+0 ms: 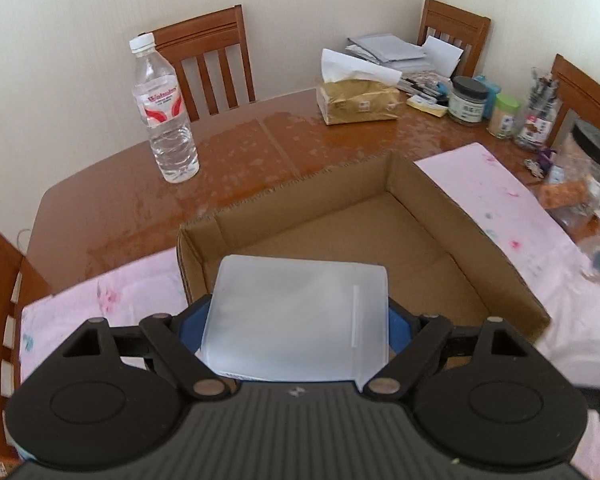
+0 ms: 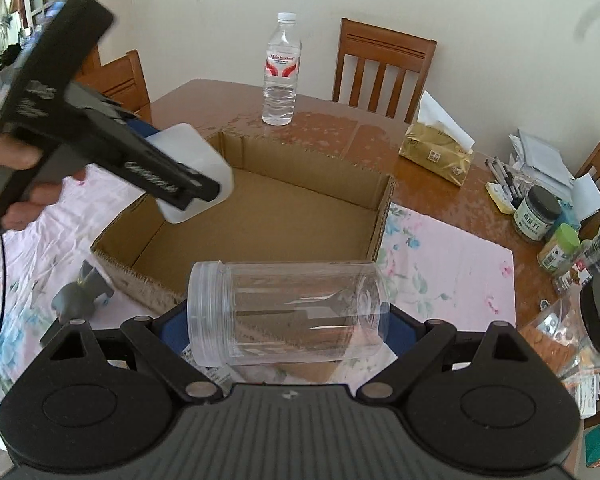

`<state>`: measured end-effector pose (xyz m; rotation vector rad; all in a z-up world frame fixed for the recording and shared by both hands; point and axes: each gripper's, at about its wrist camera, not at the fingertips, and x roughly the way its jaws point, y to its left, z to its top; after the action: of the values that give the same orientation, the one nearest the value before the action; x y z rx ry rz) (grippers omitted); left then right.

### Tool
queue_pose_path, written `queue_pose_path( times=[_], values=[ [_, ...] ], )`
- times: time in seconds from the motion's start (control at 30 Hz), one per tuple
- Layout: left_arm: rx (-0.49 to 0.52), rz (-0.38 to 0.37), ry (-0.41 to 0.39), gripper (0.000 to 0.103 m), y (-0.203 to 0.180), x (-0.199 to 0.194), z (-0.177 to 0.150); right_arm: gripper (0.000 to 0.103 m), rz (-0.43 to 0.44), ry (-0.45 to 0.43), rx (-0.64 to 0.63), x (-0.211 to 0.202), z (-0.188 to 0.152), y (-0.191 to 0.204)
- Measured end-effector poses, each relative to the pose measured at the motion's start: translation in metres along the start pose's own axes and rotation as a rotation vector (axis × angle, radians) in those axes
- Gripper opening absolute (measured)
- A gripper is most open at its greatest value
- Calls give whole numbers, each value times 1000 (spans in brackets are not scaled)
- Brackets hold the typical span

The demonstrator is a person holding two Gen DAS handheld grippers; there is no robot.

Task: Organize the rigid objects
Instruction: 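Carry both held items into the cardboard box and open both tools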

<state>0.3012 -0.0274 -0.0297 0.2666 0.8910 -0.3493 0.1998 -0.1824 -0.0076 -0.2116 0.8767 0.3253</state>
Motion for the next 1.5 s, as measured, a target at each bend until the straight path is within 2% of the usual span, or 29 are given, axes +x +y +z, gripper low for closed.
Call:
queue_pose_path(
  times=[0.13, 0.2, 0.23, 0.3, 0.4, 0.6, 0.83, 0.9, 1.0, 1.23, 1.33, 1.5],
  values=[
    [-46, 22, -36, 85, 15, 20, 12, 96, -14, 6, -4, 8, 12, 3],
    [-81, 25, -59, 89, 22, 27, 18, 96, -20, 11, -1, 14, 16, 3],
    [-103, 29, -63, 94, 27, 29, 20, 96, -24, 13, 0, 17, 19, 3],
    [-138, 39, -81, 95, 35, 28, 21, 96, -27, 18, 9, 23, 24, 3],
    [-149, 13, -77, 95, 43, 23, 20, 96, -17, 27, 37, 35, 32, -1],
    [-121, 57, -33, 97, 53, 2, -1, 96, -6, 35, 58, 64, 57, -5],
    [-147, 66, -8, 97, 64, -28, -33, 96, -31, 39, 122, 102, 96, -13],
    [-160, 65, -3, 97, 66, -32, -41, 103, -25, 27, 141, 111, 106, -16],
    [-167, 52, 5, 98, 68, -37, -51, 103, -78, 10, 126, 118, 114, -14],
    [-168, 61, 10, 98, 64, -46, -65, 103, -114, 23, 155, 112, 111, -13],
    [-186, 77, -16, 98, 61, -51, -72, 103, -130, 26, 171, 103, 103, -14],
    [-206, 89, -18, 98, 54, -56, -84, 103, -158, 15, 194, 79, 77, -15]
  ],
)
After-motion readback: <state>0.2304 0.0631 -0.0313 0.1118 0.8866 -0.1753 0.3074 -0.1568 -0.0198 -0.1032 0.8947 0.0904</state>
